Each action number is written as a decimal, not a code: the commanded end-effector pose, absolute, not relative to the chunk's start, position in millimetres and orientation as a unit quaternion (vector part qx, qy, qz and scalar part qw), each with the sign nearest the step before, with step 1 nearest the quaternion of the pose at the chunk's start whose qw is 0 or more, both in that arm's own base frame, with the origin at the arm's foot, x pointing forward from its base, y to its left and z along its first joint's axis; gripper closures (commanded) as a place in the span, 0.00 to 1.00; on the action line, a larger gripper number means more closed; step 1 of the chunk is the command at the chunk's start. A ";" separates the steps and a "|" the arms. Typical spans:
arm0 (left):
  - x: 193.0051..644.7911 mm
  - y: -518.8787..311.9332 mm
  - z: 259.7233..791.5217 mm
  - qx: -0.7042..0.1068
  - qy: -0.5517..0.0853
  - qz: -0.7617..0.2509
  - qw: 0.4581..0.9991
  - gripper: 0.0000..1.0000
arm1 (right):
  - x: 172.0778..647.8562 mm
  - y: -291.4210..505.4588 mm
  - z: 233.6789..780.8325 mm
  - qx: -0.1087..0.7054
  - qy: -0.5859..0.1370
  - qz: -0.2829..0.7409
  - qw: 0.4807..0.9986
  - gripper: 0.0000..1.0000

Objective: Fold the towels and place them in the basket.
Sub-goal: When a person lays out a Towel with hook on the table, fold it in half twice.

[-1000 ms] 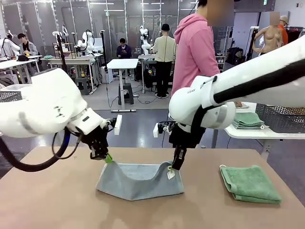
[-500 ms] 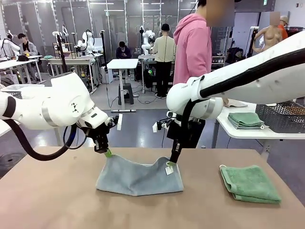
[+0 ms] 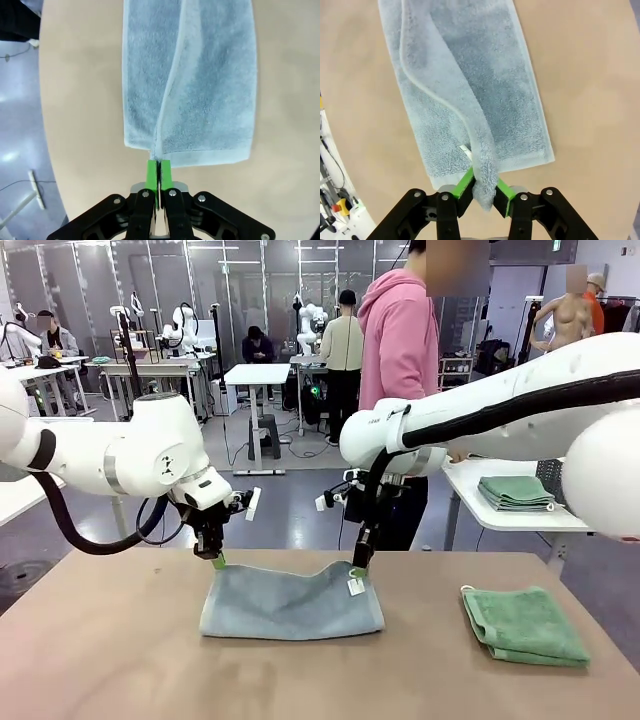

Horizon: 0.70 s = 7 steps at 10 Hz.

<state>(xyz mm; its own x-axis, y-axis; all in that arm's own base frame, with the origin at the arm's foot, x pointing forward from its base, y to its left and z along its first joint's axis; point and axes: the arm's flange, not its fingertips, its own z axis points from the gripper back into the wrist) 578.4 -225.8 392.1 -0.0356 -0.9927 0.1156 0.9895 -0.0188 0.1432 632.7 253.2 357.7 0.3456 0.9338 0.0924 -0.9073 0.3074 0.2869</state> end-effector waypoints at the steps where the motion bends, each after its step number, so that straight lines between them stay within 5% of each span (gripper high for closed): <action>1: 596.1 -226.2 384.8 0.021 -0.071 -0.705 0.705 0.96 | 650.0 256.1 353.5 0.146 0.057 0.558 0.815 0.89; 7: 600.2 -230.2 367.6 0.043 -0.067 -0.703 0.706 0.96 | 657.0 246.4 333.0 0.142 0.074 0.537 0.828 0.89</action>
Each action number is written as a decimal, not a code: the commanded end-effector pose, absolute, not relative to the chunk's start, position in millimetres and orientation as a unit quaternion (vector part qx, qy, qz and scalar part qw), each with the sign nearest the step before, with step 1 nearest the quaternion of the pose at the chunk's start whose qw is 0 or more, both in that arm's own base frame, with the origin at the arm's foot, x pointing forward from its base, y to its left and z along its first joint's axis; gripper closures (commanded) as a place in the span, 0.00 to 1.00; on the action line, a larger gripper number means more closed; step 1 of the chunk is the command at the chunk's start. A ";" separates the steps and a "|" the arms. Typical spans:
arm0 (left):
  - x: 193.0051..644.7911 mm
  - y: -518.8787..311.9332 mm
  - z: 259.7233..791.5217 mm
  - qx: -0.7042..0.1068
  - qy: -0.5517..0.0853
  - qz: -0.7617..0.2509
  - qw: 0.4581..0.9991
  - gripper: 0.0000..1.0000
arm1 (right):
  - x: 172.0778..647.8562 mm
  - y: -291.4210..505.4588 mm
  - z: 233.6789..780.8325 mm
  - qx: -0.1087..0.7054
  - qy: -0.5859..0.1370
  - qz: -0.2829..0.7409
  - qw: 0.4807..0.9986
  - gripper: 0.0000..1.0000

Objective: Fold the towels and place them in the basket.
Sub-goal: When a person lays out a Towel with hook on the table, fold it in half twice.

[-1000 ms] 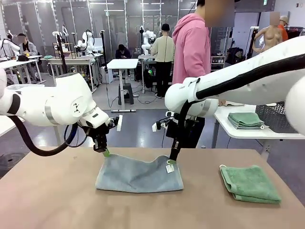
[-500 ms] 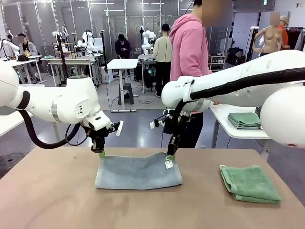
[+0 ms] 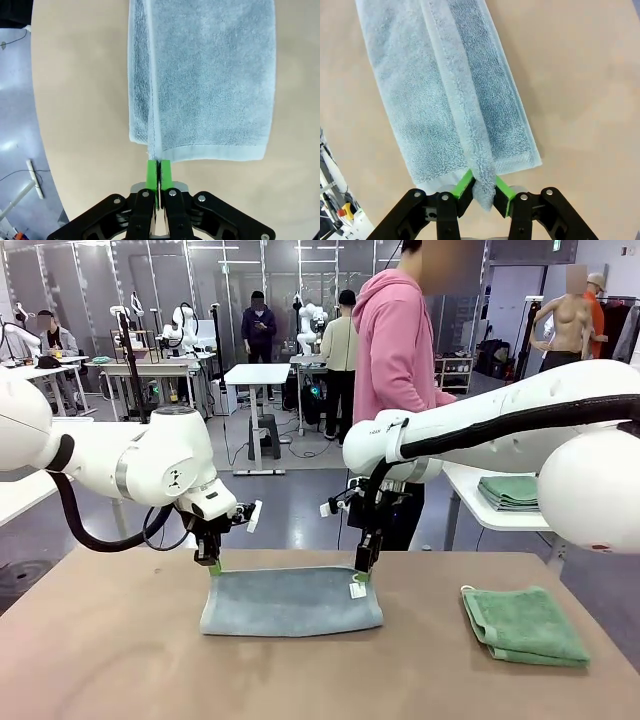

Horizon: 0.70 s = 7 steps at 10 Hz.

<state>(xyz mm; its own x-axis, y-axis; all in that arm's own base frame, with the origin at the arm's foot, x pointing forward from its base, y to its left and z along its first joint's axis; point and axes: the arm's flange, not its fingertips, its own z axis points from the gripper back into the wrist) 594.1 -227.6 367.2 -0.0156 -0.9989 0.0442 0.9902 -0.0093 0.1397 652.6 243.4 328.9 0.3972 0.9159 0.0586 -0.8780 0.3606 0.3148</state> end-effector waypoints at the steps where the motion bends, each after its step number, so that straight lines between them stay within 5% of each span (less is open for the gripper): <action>1: 600.9 -231.1 367.7 0.045 -0.068 -0.702 0.707 0.96 | 657.0 247.3 333.6 0.142 0.076 0.536 0.829 0.88; 2: 601.0 -231.3 368.4 0.044 -0.072 -0.700 0.710 0.89 | 657.2 247.4 334.0 0.141 0.072 0.538 0.828 0.78; 3: 600.5 -231.1 369.0 0.045 -0.075 -0.699 0.710 0.58 | 657.3 247.7 334.5 0.144 0.066 0.539 0.827 0.61; 4: 600.0 -231.2 369.2 0.048 -0.074 -0.700 0.709 0.51 | 657.4 248.4 334.6 0.142 0.065 0.537 0.829 0.42; 5: 599.5 -231.5 371.5 0.049 -0.076 -0.701 0.708 0.21 | 657.4 248.5 335.6 0.141 0.063 0.536 0.830 0.24; 6: 597.8 -232.5 375.3 0.052 -0.078 -0.702 0.706 0.14 | 657.1 247.6 338.6 0.138 0.061 0.536 0.831 0.05; 7: 596.4 -233.1 378.2 0.055 -0.079 -0.702 0.706 0.00 | 656.2 246.4 341.8 0.137 0.058 0.536 0.831 0.00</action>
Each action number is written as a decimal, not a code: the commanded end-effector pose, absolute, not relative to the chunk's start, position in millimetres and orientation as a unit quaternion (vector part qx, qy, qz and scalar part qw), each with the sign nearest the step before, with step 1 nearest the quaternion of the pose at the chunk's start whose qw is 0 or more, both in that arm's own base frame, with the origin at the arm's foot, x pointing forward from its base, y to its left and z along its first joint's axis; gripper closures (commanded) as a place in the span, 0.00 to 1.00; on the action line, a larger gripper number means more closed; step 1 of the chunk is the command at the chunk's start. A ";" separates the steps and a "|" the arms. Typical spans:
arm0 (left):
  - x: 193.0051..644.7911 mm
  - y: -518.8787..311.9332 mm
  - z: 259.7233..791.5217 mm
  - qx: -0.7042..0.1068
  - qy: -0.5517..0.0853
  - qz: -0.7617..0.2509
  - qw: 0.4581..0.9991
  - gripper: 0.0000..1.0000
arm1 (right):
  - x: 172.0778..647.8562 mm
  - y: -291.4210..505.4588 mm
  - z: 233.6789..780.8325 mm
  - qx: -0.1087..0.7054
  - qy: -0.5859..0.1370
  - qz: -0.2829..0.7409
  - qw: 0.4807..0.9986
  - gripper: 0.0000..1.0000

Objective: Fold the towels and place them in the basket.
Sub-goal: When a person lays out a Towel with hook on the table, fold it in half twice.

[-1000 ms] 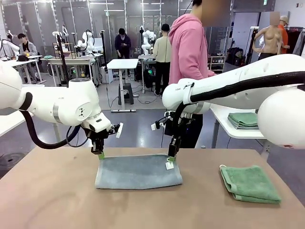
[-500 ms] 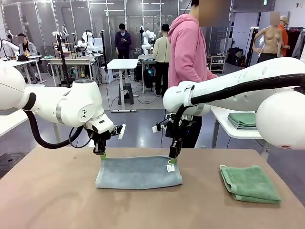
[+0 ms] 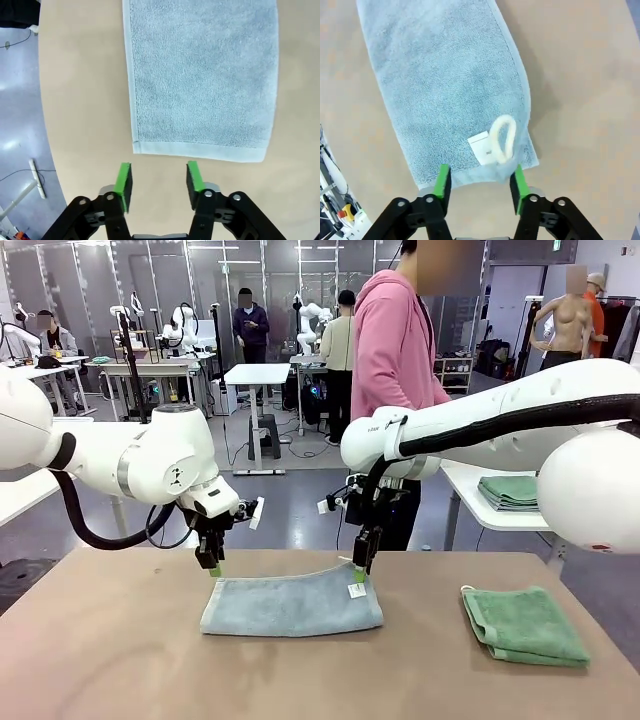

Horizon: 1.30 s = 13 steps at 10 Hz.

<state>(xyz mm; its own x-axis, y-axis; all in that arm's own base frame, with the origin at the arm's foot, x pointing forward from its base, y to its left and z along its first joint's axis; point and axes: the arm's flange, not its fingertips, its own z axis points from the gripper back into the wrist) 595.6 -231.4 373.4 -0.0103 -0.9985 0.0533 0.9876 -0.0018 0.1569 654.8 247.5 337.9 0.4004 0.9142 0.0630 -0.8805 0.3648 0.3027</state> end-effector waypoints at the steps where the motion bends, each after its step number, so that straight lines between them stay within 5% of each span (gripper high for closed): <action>1: 595.3 -233.3 380.4 0.056 -0.082 -0.701 0.707 0.00 | 655.0 245.7 344.2 0.136 0.055 0.536 0.831 0.00; 2: 594.7 -233.2 381.5 0.059 -0.082 -0.694 0.713 0.00 | 653.8 245.5 345.3 0.136 0.053 0.536 0.831 0.00; 4: 588.2 -231.9 380.2 0.047 -0.087 -0.678 0.729 0.17 | 651.0 240.9 345.1 0.143 0.043 0.529 0.836 0.00; 12: 593.7 -236.0 380.1 0.037 -0.082 -0.691 0.717 0.17 | 656.5 246.3 342.8 0.144 0.053 0.544 0.825 0.00; 13: 588.7 -227.7 391.4 0.054 -0.044 -0.615 0.786 0.00 | 656.2 247.6 343.4 0.145 0.052 0.544 0.825 0.00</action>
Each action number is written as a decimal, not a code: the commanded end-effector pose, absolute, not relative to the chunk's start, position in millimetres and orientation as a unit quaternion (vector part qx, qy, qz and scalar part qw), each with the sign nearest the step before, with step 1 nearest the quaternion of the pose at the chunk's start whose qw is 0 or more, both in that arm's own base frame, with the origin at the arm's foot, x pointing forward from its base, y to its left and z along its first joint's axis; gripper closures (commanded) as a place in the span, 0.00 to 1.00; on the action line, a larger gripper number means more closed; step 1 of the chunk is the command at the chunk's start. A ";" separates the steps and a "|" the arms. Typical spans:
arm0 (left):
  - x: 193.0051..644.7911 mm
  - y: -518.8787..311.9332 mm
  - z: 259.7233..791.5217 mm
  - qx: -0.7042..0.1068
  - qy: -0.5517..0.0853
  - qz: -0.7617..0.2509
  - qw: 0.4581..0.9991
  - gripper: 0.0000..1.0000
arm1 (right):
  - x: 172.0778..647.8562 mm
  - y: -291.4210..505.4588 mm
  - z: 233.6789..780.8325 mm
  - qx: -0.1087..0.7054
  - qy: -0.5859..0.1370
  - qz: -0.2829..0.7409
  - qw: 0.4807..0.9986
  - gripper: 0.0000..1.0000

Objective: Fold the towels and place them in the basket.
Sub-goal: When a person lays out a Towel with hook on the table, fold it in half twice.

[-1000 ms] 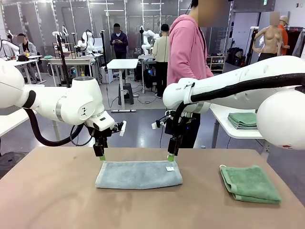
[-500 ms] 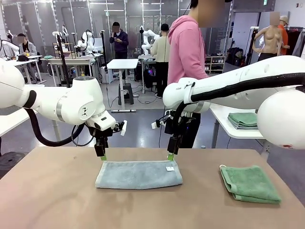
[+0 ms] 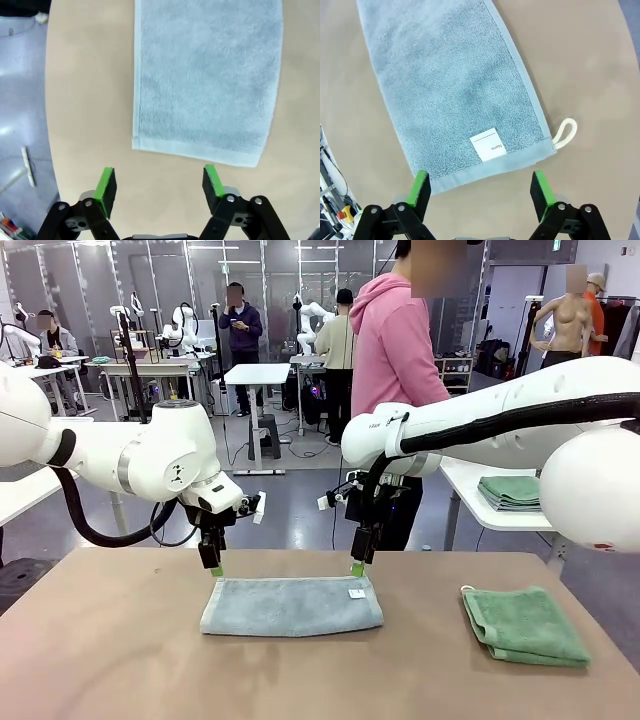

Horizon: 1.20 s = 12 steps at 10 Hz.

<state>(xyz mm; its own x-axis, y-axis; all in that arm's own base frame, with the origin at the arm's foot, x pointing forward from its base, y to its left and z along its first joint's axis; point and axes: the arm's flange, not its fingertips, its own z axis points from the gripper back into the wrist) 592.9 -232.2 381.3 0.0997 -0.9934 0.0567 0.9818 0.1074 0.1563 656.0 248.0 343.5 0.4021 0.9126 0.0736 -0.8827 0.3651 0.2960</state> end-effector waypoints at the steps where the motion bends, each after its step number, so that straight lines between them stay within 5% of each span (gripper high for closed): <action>1: 576.0 -222.4 404.3 0.035 -0.059 -0.587 0.807 0.00 | 644.6 252.3 344.1 0.048 0.105 0.483 0.868 0.00; 8: 435.0 -191.9 530.1 0.018 -0.103 -0.533 0.840 0.00 | 564.9 251.9 358.5 0.056 0.005 0.211 0.976 0.00; 12: 380.1 -168.1 562.6 -0.005 -0.135 -0.506 0.852 0.00 | 545.0 232.5 348.7 0.058 -0.073 0.179 0.979 0.00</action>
